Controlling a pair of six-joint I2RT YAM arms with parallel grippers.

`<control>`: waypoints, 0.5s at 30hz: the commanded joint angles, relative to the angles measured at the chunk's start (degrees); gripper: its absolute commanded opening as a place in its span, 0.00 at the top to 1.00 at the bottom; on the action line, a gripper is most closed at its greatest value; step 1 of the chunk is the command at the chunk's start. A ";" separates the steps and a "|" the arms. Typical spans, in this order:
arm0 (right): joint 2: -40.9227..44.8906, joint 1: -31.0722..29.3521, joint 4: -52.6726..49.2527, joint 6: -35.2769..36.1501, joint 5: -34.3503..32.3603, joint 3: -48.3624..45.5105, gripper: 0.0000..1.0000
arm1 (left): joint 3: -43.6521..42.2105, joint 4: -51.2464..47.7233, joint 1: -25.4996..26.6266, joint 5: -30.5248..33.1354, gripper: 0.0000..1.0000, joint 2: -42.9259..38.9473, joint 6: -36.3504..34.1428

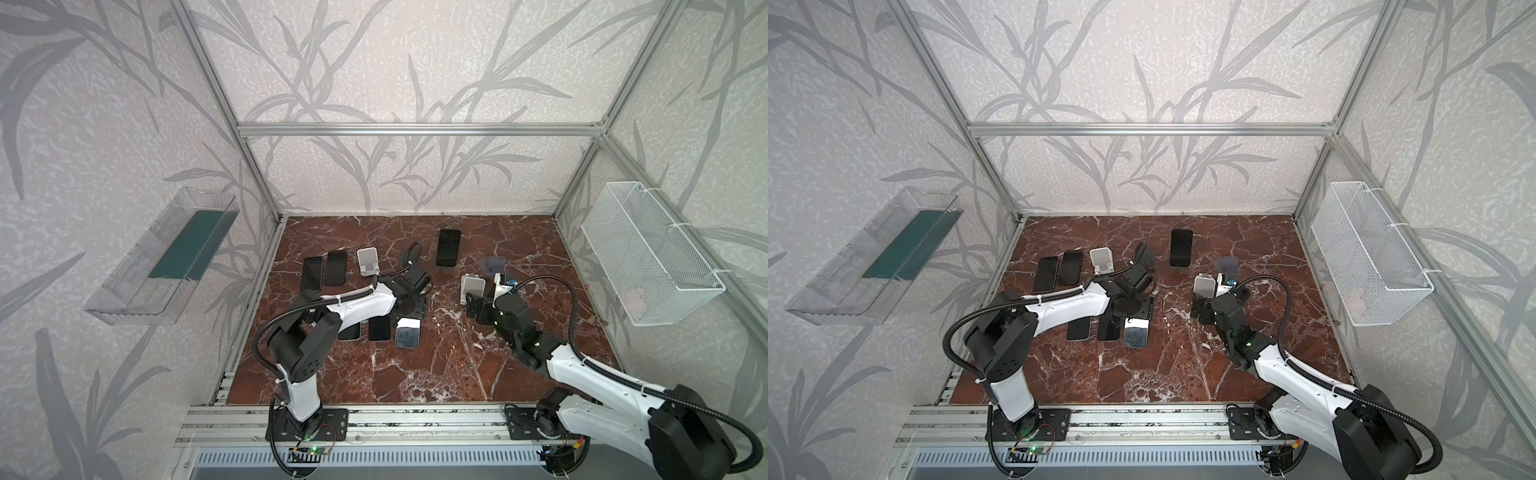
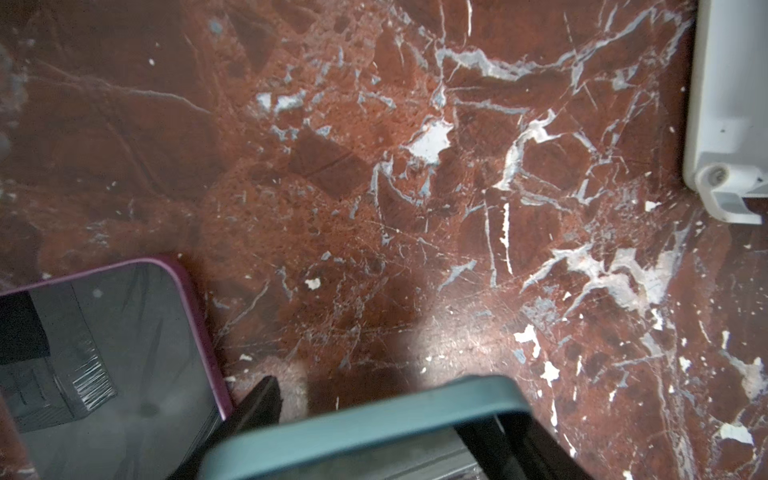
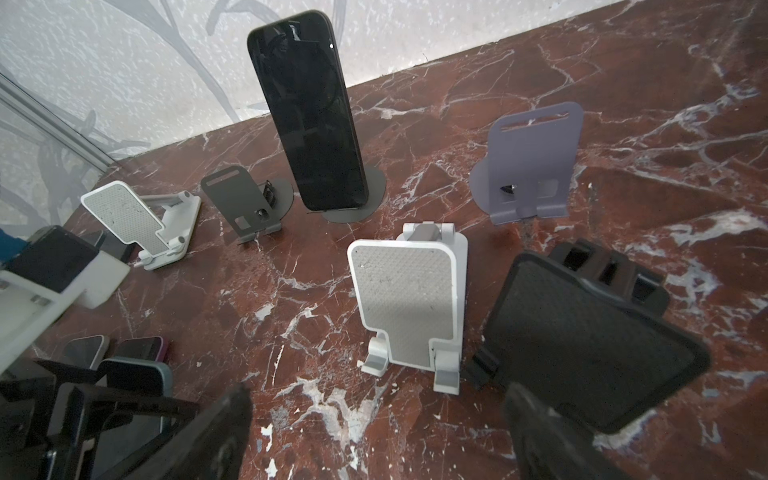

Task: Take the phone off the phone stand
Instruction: 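Carry the teal-edged phone toward the flat phones and lower it, then lower the teal-edged phone flat beside the purple-edged phone, open left gripper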

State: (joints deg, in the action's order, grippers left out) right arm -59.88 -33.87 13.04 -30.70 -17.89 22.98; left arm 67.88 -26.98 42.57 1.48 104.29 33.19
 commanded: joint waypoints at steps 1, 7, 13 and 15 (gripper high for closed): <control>-0.49 -0.21 0.85 -0.33 0.02 1.10 0.06 | 3.13 -4.20 -0.51 2.67 0.49 2.26 -0.78; -0.55 -0.15 0.76 -0.24 -0.05 1.10 0.06 | 4.02 -4.91 -1.46 1.90 0.49 3.98 0.40; -1.11 -0.18 0.83 -0.15 -0.56 1.23 0.06 | 4.49 -4.68 -2.74 0.22 0.48 5.07 1.03; -1.37 -0.21 0.93 -0.24 -0.29 1.28 0.06 | 5.12 -5.15 -2.84 0.28 0.47 5.43 0.91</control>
State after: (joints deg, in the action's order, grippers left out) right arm -60.75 -33.87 13.04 -30.65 -17.89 22.98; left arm 71.09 -30.33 40.10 1.13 108.71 33.71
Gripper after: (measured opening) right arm 0.943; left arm 0.710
